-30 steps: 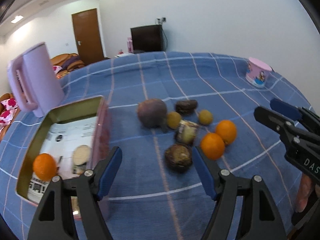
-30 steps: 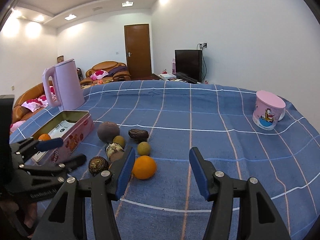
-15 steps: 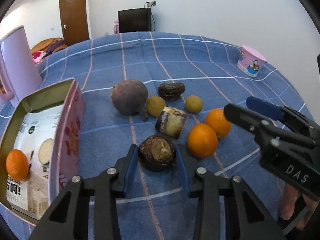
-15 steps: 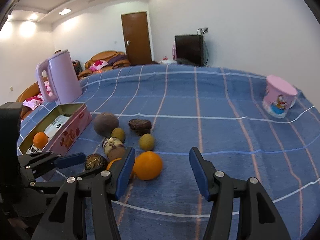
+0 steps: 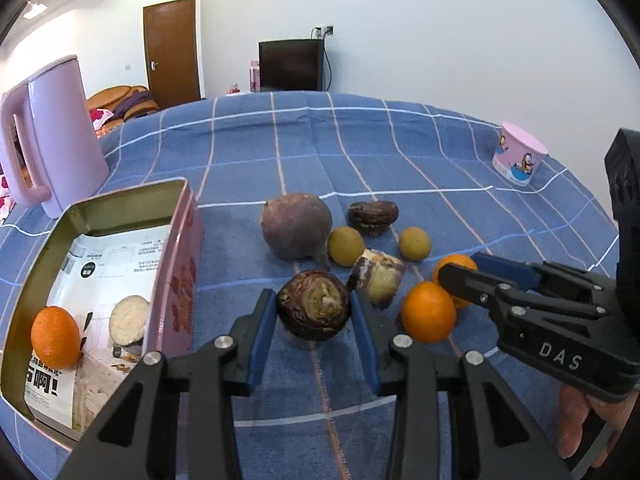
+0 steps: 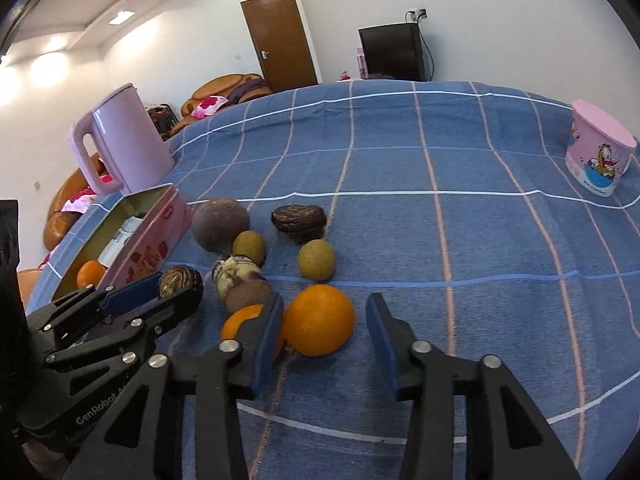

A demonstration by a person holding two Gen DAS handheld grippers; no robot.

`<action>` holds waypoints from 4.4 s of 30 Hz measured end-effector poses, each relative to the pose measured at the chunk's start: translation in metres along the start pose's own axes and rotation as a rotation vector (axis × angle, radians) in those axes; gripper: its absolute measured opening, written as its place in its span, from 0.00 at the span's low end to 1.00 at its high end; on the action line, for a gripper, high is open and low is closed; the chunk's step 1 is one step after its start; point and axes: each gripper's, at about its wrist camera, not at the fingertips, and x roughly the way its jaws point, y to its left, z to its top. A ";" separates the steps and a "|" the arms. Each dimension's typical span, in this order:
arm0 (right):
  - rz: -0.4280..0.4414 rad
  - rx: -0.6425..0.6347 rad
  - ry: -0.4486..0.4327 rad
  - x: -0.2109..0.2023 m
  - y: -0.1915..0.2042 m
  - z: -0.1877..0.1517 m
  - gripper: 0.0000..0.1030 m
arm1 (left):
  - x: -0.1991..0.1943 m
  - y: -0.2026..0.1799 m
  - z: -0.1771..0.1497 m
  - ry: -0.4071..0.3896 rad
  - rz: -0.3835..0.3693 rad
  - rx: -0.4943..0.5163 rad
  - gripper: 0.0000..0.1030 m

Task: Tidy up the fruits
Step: 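Grasp the dark brown round fruit with the left gripper while the right grasps an orange, then lift the brown fruit with the left gripper while the right lifts the orange toward the tin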

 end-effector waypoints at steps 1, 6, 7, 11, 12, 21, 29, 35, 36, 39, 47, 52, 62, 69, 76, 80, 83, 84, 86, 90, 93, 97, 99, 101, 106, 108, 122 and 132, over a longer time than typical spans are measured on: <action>0.002 -0.002 -0.002 -0.001 0.001 0.000 0.37 | -0.001 0.000 0.000 -0.006 0.003 0.002 0.39; 0.019 0.005 -0.012 -0.002 0.001 0.000 0.36 | -0.006 0.001 0.000 -0.033 0.016 0.003 0.39; 0.015 0.000 -0.022 -0.005 0.001 0.000 0.36 | -0.007 0.001 0.000 -0.039 0.016 0.001 0.39; -0.001 -0.021 -0.057 -0.013 0.004 -0.001 0.36 | -0.011 0.002 -0.001 -0.057 0.024 -0.001 0.39; -0.004 -0.024 -0.066 -0.014 0.005 -0.002 0.36 | -0.011 0.002 -0.001 -0.060 0.027 -0.001 0.39; -0.011 -0.046 -0.126 -0.024 0.009 -0.001 0.36 | -0.019 0.003 -0.003 -0.103 0.047 -0.003 0.39; -0.018 -0.066 -0.180 -0.034 0.013 -0.003 0.36 | -0.025 0.003 -0.004 -0.135 0.062 0.000 0.39; -0.019 -0.077 -0.222 -0.041 0.016 -0.005 0.36 | -0.030 0.002 -0.005 -0.162 0.073 0.000 0.39; -0.017 -0.079 -0.228 -0.042 0.017 -0.005 0.36 | -0.031 0.002 -0.006 -0.166 0.075 0.000 0.39; -0.015 -0.078 -0.240 -0.044 0.016 -0.006 0.36 | -0.032 0.002 -0.006 -0.177 0.079 0.001 0.39; -0.012 -0.086 -0.287 -0.053 0.017 -0.010 0.36 | -0.039 0.001 -0.008 -0.214 0.090 0.003 0.39; -0.016 -0.098 -0.311 -0.058 0.018 -0.012 0.36 | -0.042 0.001 -0.008 -0.232 0.096 0.004 0.39; -0.021 -0.112 -0.349 -0.065 0.021 -0.014 0.36 | -0.048 0.000 -0.010 -0.266 0.113 0.006 0.39; -0.020 -0.115 -0.381 -0.070 0.021 -0.017 0.36 | -0.054 -0.001 -0.011 -0.295 0.127 0.009 0.39; -0.026 -0.129 -0.408 -0.075 0.024 -0.019 0.36 | -0.058 -0.001 -0.013 -0.324 0.138 0.006 0.39; -0.027 -0.133 -0.421 -0.078 0.025 -0.021 0.36 | -0.062 -0.001 -0.014 -0.343 0.145 0.003 0.39; -0.028 -0.136 -0.430 -0.080 0.025 -0.022 0.36 | -0.064 -0.002 -0.015 -0.355 0.151 0.003 0.39; -0.028 -0.136 -0.433 -0.081 0.025 -0.022 0.36 | -0.064 -0.002 -0.015 -0.357 0.151 0.003 0.39; -0.029 -0.137 -0.441 -0.083 0.026 -0.023 0.36 | -0.065 -0.001 -0.016 -0.362 0.154 0.001 0.39; -0.030 -0.139 -0.455 -0.085 0.026 -0.025 0.36 | -0.067 -0.001 -0.016 -0.376 0.159 -0.003 0.39; -0.031 -0.140 -0.461 -0.086 0.026 -0.025 0.36 | -0.070 -0.001 -0.017 -0.389 0.163 -0.003 0.39; -0.032 -0.140 -0.476 -0.089 0.027 -0.026 0.36 | -0.073 -0.002 -0.018 -0.407 0.171 0.001 0.39; -0.033 -0.140 -0.485 -0.090 0.027 -0.027 0.36 | -0.074 -0.003 -0.019 -0.416 0.175 0.001 0.39; -0.035 -0.140 -0.494 -0.091 0.027 -0.027 0.36 | -0.076 -0.004 -0.020 -0.424 0.180 0.001 0.39; -0.038 -0.138 -0.508 -0.094 0.026 -0.028 0.36 | -0.079 -0.003 -0.021 -0.444 0.193 0.000 0.39; -0.041 -0.139 -0.515 -0.095 0.027 -0.028 0.36 | -0.080 -0.004 -0.021 -0.448 0.201 0.002 0.39; -0.050 -0.167 -0.506 -0.089 0.043 -0.027 0.36 | -0.082 0.014 -0.020 -0.440 0.284 -0.016 0.39; -0.019 -0.199 -0.488 -0.075 0.065 -0.021 0.36 | -0.084 0.046 -0.021 -0.417 0.323 -0.072 0.39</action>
